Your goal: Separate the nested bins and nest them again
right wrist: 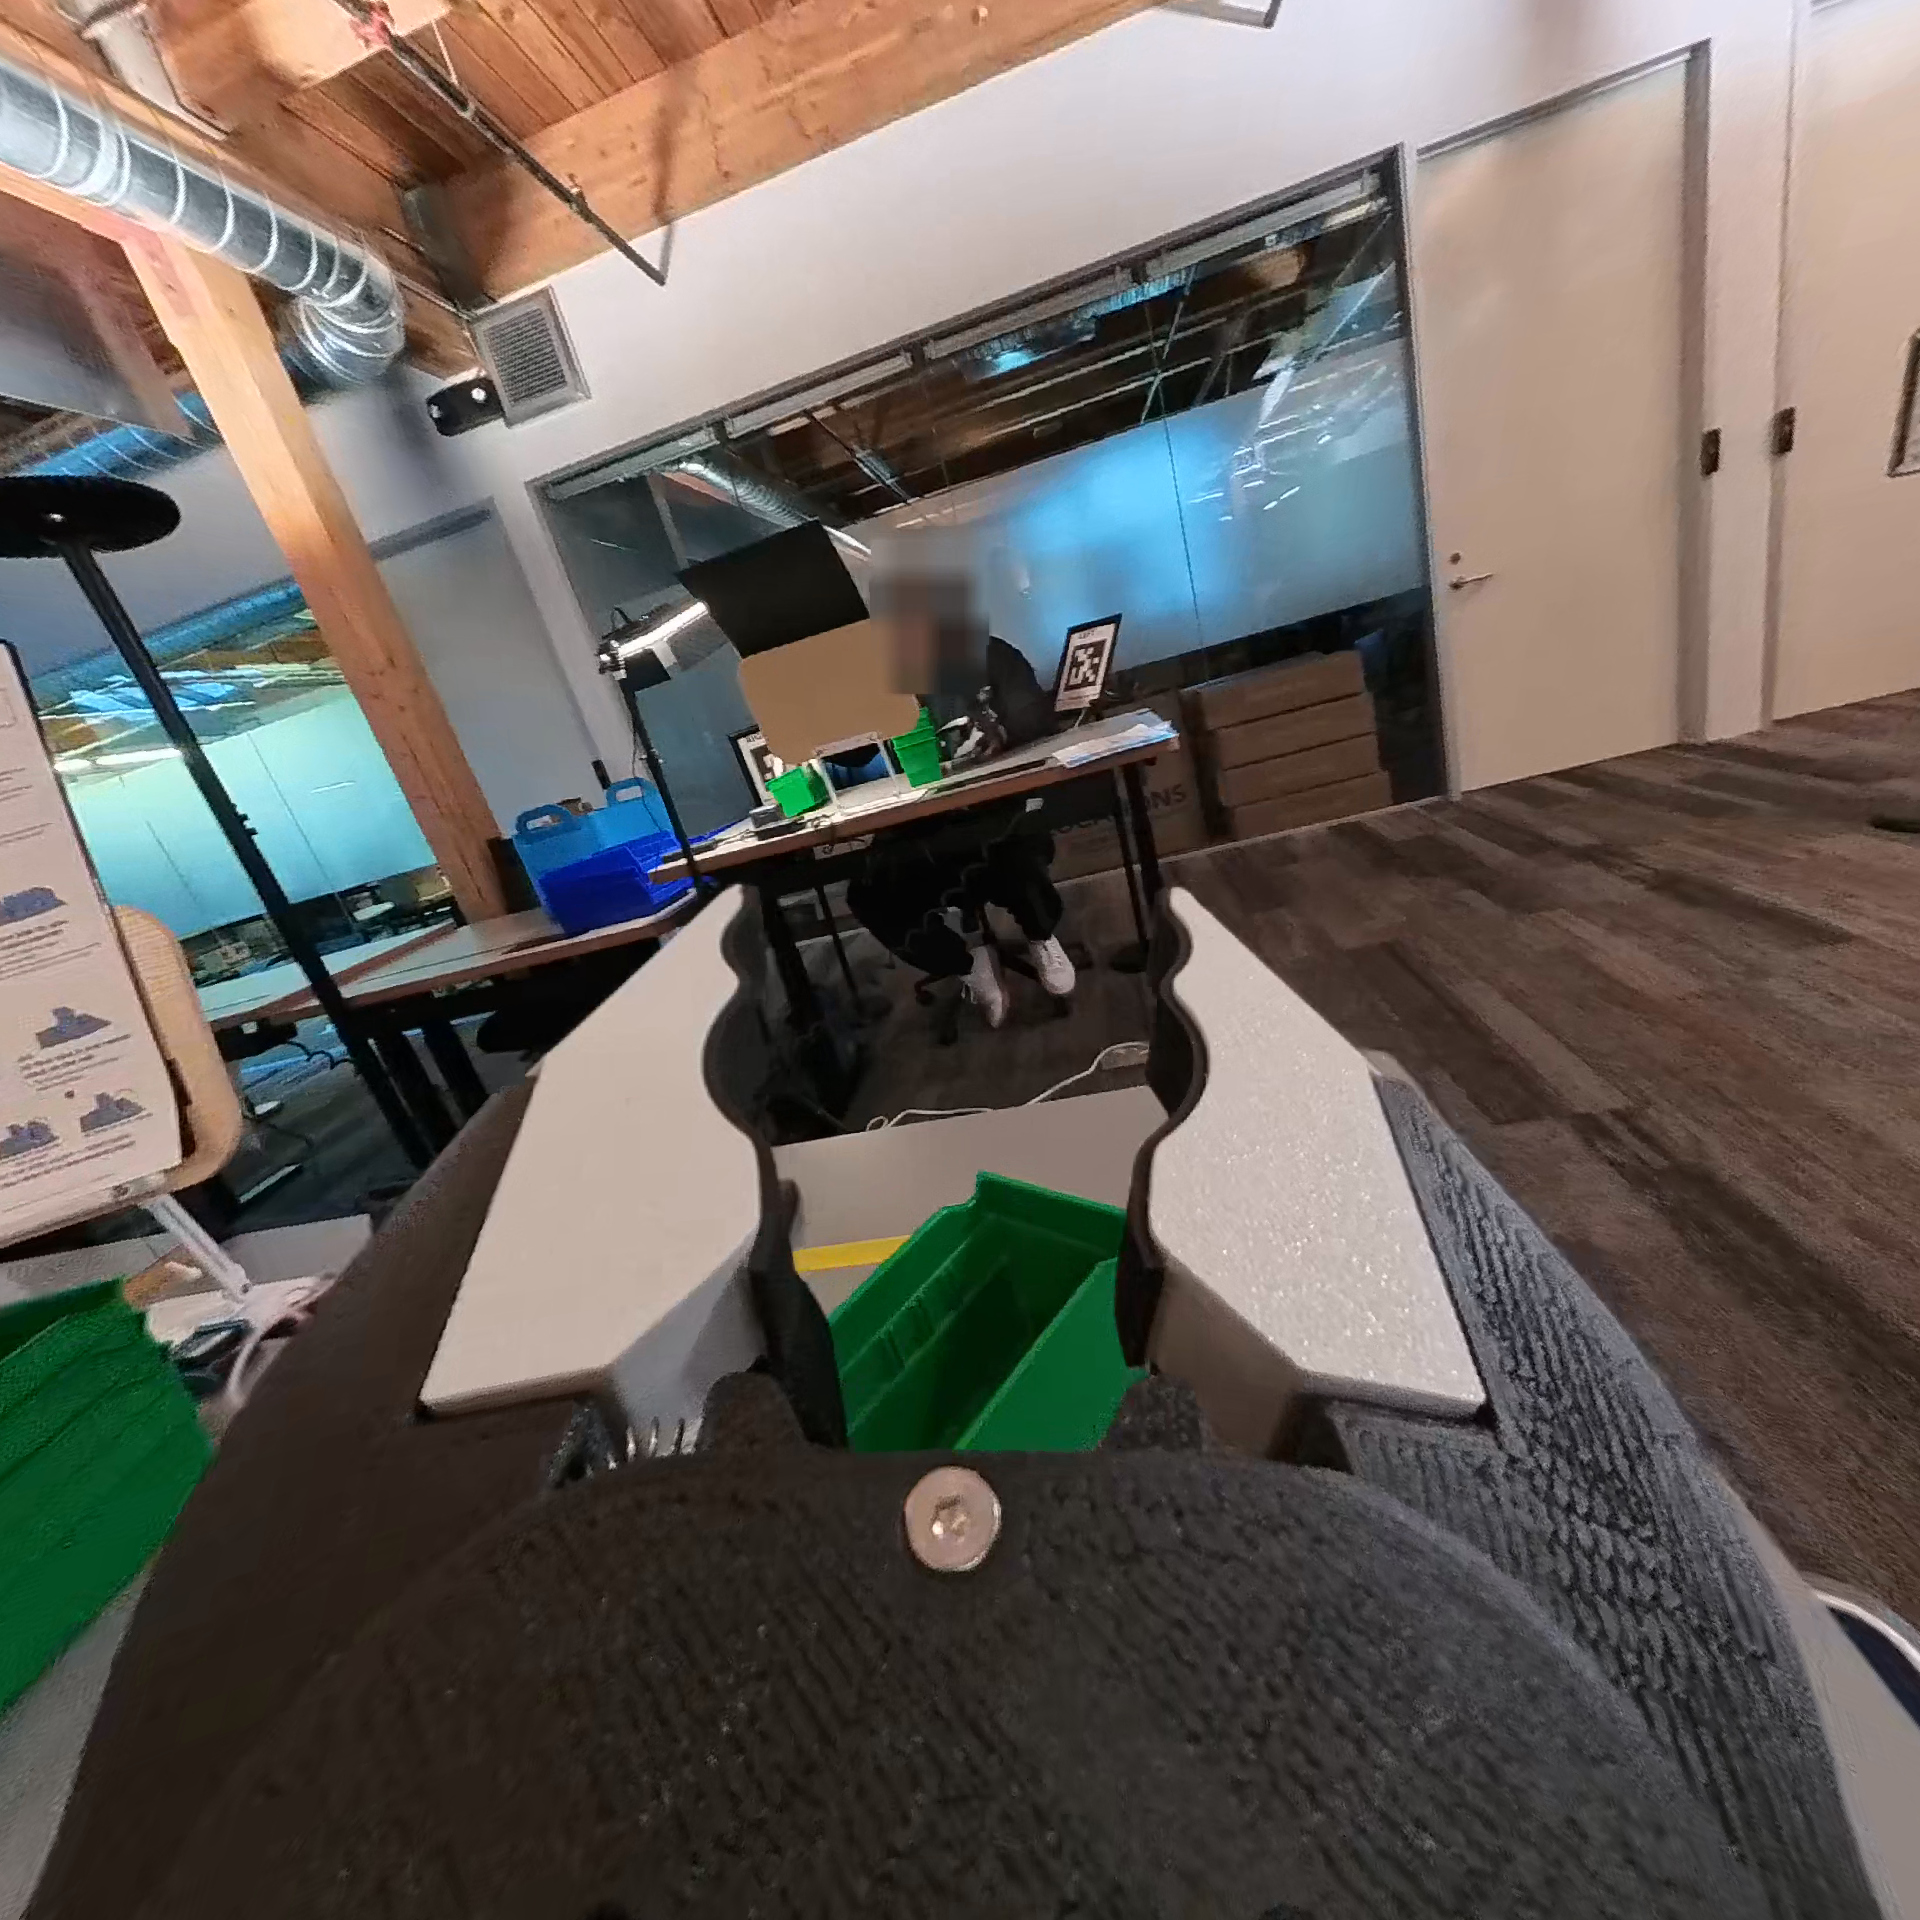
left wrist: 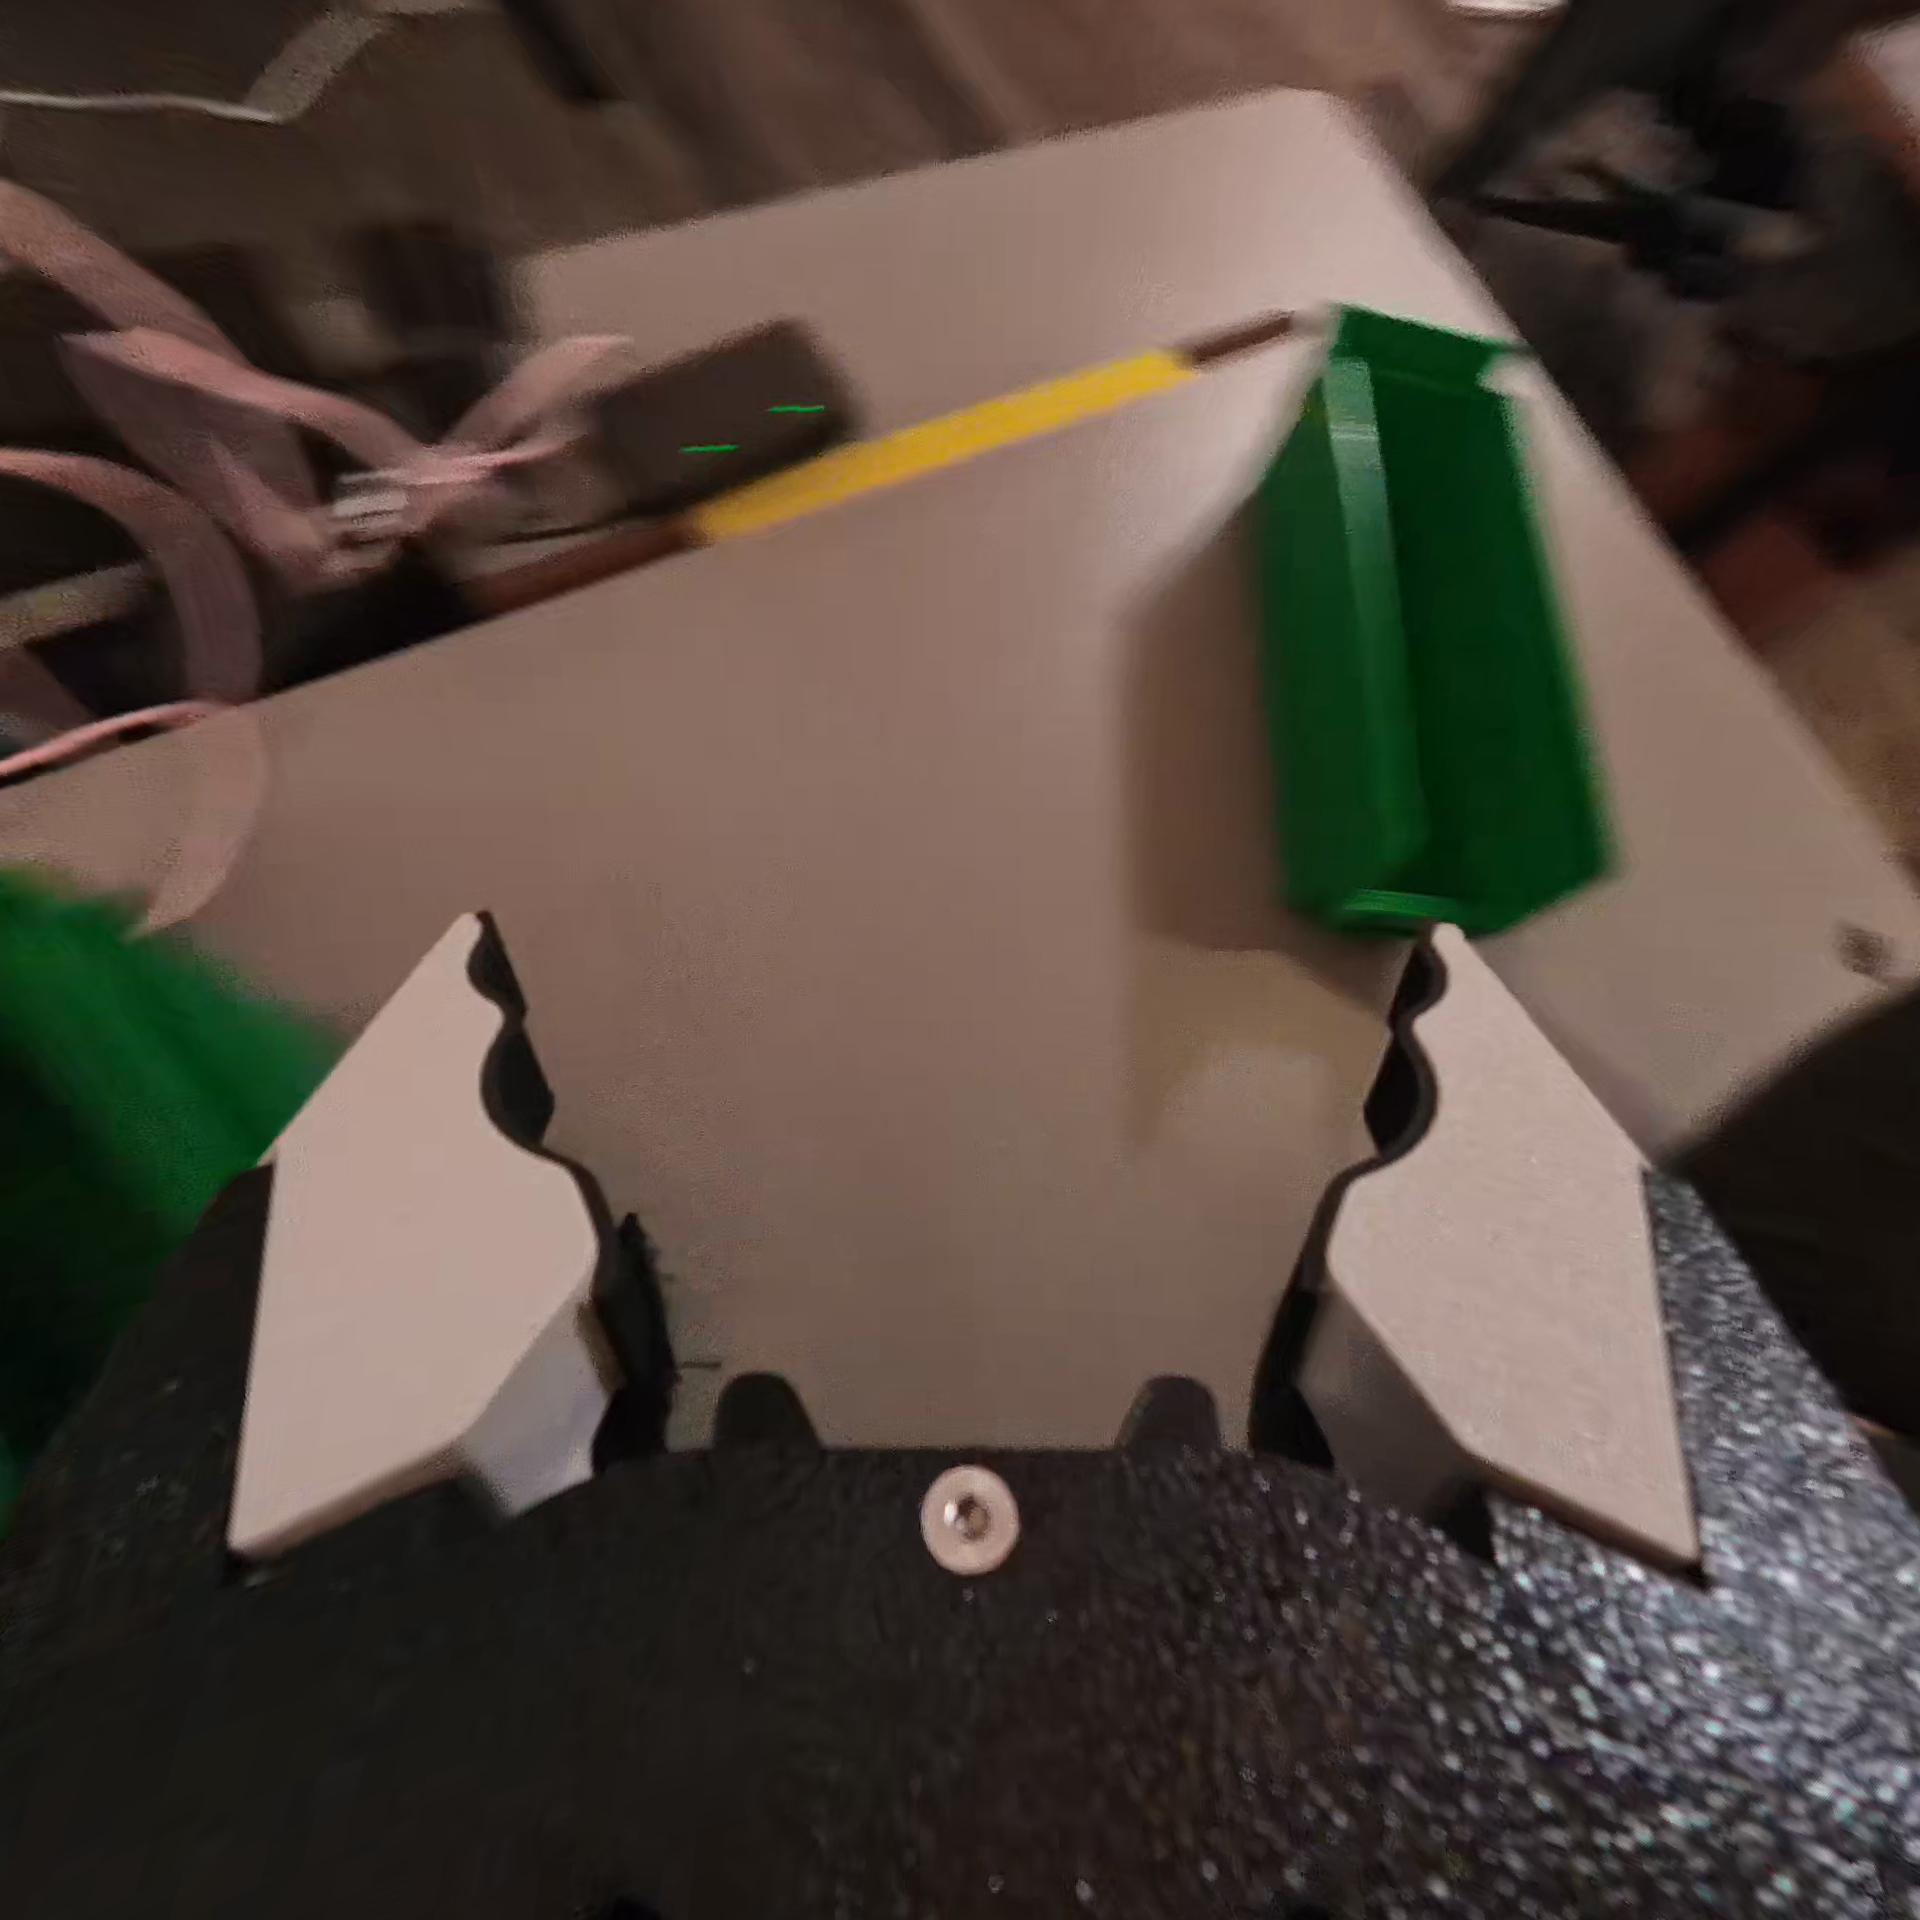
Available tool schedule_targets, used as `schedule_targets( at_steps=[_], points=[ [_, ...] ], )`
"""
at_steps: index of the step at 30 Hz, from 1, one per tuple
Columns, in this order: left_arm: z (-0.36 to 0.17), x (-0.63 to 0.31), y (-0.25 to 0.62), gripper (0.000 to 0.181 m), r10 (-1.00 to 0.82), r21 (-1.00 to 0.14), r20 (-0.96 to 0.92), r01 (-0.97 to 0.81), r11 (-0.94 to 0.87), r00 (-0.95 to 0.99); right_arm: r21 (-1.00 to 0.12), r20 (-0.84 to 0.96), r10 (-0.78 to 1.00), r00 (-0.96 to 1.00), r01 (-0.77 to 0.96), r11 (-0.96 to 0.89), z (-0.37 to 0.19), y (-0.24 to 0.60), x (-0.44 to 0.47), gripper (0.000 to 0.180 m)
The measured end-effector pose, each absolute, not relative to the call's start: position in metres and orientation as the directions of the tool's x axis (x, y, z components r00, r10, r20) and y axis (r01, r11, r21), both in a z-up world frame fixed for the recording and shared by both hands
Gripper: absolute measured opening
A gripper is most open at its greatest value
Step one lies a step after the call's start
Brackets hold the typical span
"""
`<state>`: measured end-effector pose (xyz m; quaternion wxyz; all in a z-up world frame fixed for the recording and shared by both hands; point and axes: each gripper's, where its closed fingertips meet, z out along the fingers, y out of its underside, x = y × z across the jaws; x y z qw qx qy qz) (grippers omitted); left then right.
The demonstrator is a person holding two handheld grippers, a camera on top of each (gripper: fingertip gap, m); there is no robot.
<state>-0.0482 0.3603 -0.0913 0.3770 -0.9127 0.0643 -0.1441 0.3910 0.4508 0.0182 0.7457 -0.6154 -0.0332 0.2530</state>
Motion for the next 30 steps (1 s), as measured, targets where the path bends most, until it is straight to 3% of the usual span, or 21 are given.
schedule_targets(
  at_steps=[4, 9, 15, 16, 17, 21, 30],
  points=[
    [-0.091, -0.178, 0.324, 0.149, 0.010, -0.703, 0.150, 0.114, -0.702, 0.989, -0.940, -0.257, 0.457, 0.852, -0.330, 0.087, 0.016, 0.452, 0.377, 0.074],
    [-0.157, -0.231, 0.280, 0.159, 0.239, -0.451, 0.198, 0.305, -0.839, 0.951, -0.945, -0.240, 0.487, 0.840, -0.317, 0.080, 0.017, 0.452, 0.364, 0.074],
    [-0.189, -0.228, 0.282, 0.158, 0.304, -0.345, 0.209, 0.361, -0.867, 0.929, -0.953, -0.226, 0.513, 0.828, -0.297, 0.060, 0.014, 0.454, 0.352, 0.074],
    [-0.192, -0.228, 0.280, 0.151, 0.303, -0.317, 0.192, 0.351, -0.881, 0.933, -0.954, -0.224, 0.516, 0.826, -0.294, 0.057, 0.014, 0.454, 0.351, 0.074],
    [-0.193, -0.226, 0.278, 0.129, 0.295, -0.283, 0.180, 0.337, -0.898, 0.938, -0.955, -0.223, 0.518, 0.826, -0.293, 0.055, 0.013, 0.454, 0.350, 0.074],
    [-0.189, -0.225, 0.270, 0.108, 0.308, -0.190, 0.180, 0.340, -0.921, 0.934, -0.954, -0.229, 0.524, 0.820, -0.297, 0.047, 0.012, 0.456, 0.349, 0.074],
    [-0.175, -0.238, 0.259, 0.105, 0.322, -0.169, 0.145, 0.344, -0.924, 0.936, -0.956, -0.225, 0.534, 0.815, -0.291, 0.042, 0.012, 0.455, 0.347, 0.074]
  ],
)
